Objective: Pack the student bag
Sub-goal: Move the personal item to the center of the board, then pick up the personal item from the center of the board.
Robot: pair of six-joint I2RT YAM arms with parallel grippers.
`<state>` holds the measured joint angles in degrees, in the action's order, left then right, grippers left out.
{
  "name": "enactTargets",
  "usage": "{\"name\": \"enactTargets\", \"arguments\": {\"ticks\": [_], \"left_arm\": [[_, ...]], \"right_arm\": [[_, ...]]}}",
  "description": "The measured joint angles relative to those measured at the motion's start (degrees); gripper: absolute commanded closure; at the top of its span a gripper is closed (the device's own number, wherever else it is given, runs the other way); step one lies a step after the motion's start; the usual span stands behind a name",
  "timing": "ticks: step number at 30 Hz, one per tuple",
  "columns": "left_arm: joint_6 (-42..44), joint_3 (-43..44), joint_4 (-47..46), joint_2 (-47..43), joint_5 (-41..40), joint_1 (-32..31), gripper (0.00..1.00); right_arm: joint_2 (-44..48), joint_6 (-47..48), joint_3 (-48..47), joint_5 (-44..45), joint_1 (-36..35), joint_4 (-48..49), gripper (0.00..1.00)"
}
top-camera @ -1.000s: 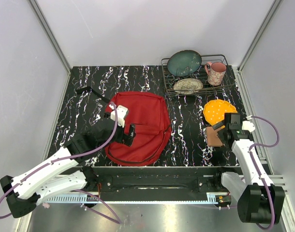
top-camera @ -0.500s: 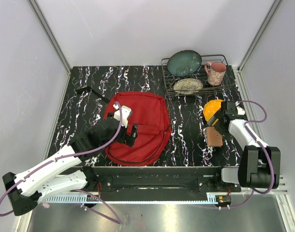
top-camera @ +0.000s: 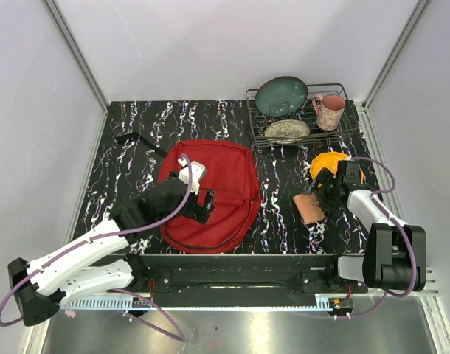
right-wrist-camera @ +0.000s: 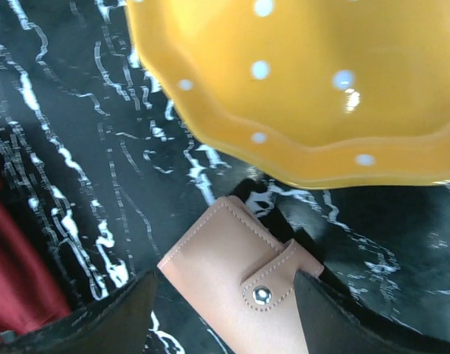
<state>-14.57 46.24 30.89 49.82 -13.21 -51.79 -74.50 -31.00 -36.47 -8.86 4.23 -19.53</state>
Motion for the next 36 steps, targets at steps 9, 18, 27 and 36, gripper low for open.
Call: {"name": "enactTargets", "arguments": {"ticks": [9, 18, 27, 36], "left_arm": [[-3.1, 0.0, -5.5, 2.6, 4.4, 0.0, 0.01], [-14.6, 0.2, -21.5, 18.4, 13.3, -2.9, 0.01], [-21.8, 6.9, -29.7, 35.2, 15.9, -10.6, 0.01], [-26.0, 14.7, -35.4, 47.6, 16.7, -11.9, 0.01]], "right_arm": [[0.4, -6.4, 4.2, -13.3, 0.0, 7.6, 0.23], [9.7, -11.9, 7.1, -14.1, -0.1, 6.5, 0.2], [17.9, -9.5, 2.9, -0.5, -0.2, -3.8, 0.16], [8.8, -8.7, 3.6, -0.8, -0.2, -4.3, 0.17]]}}
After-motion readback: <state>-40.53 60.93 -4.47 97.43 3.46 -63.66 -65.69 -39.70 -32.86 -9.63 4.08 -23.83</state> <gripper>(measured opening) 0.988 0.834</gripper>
